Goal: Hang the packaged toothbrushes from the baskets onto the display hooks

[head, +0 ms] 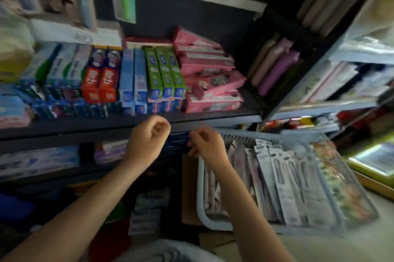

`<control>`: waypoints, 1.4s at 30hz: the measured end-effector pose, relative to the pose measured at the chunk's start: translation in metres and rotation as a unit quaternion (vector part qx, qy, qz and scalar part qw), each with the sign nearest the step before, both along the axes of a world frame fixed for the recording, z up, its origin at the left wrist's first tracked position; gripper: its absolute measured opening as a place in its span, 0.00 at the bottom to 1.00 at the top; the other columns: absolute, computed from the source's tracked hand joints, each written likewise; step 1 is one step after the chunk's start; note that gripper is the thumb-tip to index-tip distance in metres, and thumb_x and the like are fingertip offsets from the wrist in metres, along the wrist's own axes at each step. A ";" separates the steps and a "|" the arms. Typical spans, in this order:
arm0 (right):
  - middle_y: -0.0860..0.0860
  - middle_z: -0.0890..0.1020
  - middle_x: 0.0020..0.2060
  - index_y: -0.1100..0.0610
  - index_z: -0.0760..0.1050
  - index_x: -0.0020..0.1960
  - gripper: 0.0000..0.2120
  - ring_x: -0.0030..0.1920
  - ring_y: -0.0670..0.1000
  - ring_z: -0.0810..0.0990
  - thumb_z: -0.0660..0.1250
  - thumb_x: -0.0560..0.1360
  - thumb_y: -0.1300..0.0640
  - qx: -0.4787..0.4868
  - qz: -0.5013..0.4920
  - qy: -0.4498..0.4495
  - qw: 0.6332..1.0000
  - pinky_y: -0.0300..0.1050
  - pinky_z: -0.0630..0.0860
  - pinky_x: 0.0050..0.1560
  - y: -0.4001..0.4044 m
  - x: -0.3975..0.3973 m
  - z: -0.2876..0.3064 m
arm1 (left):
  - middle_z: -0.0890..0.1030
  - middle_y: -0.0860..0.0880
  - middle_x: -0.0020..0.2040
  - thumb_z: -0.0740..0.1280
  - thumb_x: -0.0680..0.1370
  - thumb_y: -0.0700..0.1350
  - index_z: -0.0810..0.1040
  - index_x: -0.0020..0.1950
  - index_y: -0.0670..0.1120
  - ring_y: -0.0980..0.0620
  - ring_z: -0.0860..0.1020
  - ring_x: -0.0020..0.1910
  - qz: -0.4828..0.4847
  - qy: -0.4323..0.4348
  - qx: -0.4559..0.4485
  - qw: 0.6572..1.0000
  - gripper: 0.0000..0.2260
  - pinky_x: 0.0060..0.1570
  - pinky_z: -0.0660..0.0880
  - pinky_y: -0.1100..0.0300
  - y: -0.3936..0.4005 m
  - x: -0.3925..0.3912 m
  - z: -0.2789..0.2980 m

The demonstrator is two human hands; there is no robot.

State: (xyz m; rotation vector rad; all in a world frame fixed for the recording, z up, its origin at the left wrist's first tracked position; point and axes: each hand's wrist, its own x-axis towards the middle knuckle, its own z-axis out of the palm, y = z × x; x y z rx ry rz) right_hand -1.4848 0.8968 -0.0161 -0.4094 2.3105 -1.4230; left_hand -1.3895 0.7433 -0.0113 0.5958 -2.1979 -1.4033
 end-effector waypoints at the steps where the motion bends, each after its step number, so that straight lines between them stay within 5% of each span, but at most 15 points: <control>1: 0.51 0.83 0.34 0.55 0.77 0.44 0.09 0.29 0.47 0.80 0.65 0.82 0.56 0.038 -0.035 0.018 0.998 0.40 0.74 0.32 0.025 -0.005 -0.009 | 0.79 0.54 0.37 0.68 0.81 0.46 0.77 0.44 0.54 0.60 0.76 0.36 -0.031 -0.036 -0.022 0.999 0.06 0.39 0.72 0.62 0.019 -0.007 -0.015; 3: 0.51 0.83 0.39 0.55 0.78 0.49 0.06 0.36 0.48 0.81 0.65 0.82 0.55 0.122 -0.083 0.056 0.987 0.42 0.74 0.37 0.072 -0.015 -0.022 | 0.79 0.56 0.46 0.67 0.81 0.49 0.78 0.52 0.54 0.58 0.78 0.44 -0.094 -0.102 -0.050 0.989 0.01 0.46 0.77 0.56 0.057 -0.021 -0.040; 5: 0.55 0.82 0.47 0.57 0.79 0.54 0.06 0.45 0.55 0.81 0.66 0.80 0.57 0.187 -0.111 0.086 0.972 0.45 0.74 0.41 0.114 -0.023 -0.036 | 0.76 0.55 0.61 0.65 0.82 0.52 0.75 0.66 0.52 0.54 0.77 0.59 -0.150 -0.165 -0.054 0.973 0.13 0.57 0.76 0.55 0.094 -0.032 -0.061; 9: 0.64 0.76 0.59 0.64 0.76 0.61 0.15 0.58 0.67 0.76 0.71 0.77 0.59 0.254 -0.195 0.196 0.927 0.55 0.74 0.53 0.176 -0.038 -0.060 | 0.55 0.50 0.82 0.62 0.83 0.57 0.56 0.82 0.48 0.50 0.56 0.80 -0.179 -0.230 -0.056 0.955 0.31 0.75 0.57 0.55 0.153 -0.046 -0.090; 12: 0.66 0.61 0.75 0.60 0.61 0.76 0.33 0.76 0.68 0.59 0.68 0.79 0.45 0.350 -0.214 0.126 0.903 0.64 0.60 0.73 0.210 -0.052 -0.066 | 0.43 0.48 0.83 0.54 0.82 0.65 0.46 0.83 0.48 0.49 0.42 0.82 -0.166 -0.277 -0.129 0.938 0.36 0.79 0.43 0.50 0.176 -0.053 -0.116; 14: 0.66 0.52 0.79 0.59 0.49 0.80 0.44 0.79 0.67 0.50 0.65 0.78 0.37 0.393 -0.198 0.046 0.897 0.64 0.50 0.77 0.225 -0.061 -0.072 | 0.39 0.47 0.83 0.47 0.80 0.69 0.43 0.83 0.48 0.47 0.38 0.81 -0.150 -0.300 -0.176 0.926 0.39 0.79 0.38 0.49 0.184 -0.057 -0.132; 17: 0.67 0.50 0.79 0.60 0.41 0.81 0.51 0.79 0.68 0.50 0.61 0.76 0.30 0.444 -0.134 0.042 0.885 0.65 0.51 0.77 0.227 -0.062 -0.085 | 0.40 0.46 0.83 0.42 0.77 0.70 0.44 0.83 0.47 0.46 0.39 0.81 -0.117 -0.308 -0.242 0.913 0.40 0.78 0.36 0.48 0.193 -0.059 -0.145; 24: 0.62 0.68 0.70 0.60 0.48 0.81 0.50 0.69 0.64 0.67 0.70 0.73 0.38 0.384 -0.077 0.114 0.913 0.59 0.67 0.67 0.216 -0.059 -0.097 | 0.48 0.43 0.83 0.43 0.77 0.70 0.52 0.83 0.44 0.44 0.43 0.82 -0.075 -0.311 -0.274 0.907 0.42 0.79 0.40 0.46 0.199 -0.062 -0.150; 29: 0.58 0.78 0.58 0.57 0.63 0.68 0.36 0.59 0.62 0.78 0.76 0.71 0.41 0.315 -0.065 0.080 0.943 0.58 0.80 0.51 0.224 -0.076 -0.089 | 0.49 0.44 0.83 0.41 0.76 0.70 0.52 0.82 0.45 0.45 0.42 0.82 -0.066 -0.308 -0.269 0.910 0.41 0.79 0.40 0.46 0.204 -0.064 -0.144; 36: 0.57 0.79 0.51 0.60 0.64 0.64 0.28 0.49 0.60 0.80 0.69 0.74 0.43 0.327 -0.038 0.123 0.936 0.52 0.78 0.40 0.218 -0.066 -0.086 | 0.50 0.45 0.83 0.44 0.78 0.67 0.53 0.82 0.45 0.46 0.42 0.82 -0.058 -0.309 -0.260 0.913 0.39 0.79 0.41 0.45 0.207 -0.064 -0.140; 42: 0.58 0.78 0.52 0.60 0.62 0.68 0.31 0.49 0.61 0.82 0.68 0.76 0.41 0.341 -0.033 0.141 0.929 0.56 0.82 0.42 0.221 -0.061 -0.086 | 0.50 0.46 0.83 0.46 0.79 0.67 0.54 0.82 0.46 0.46 0.42 0.82 -0.061 -0.308 -0.269 0.911 0.37 0.78 0.40 0.47 0.205 -0.065 -0.141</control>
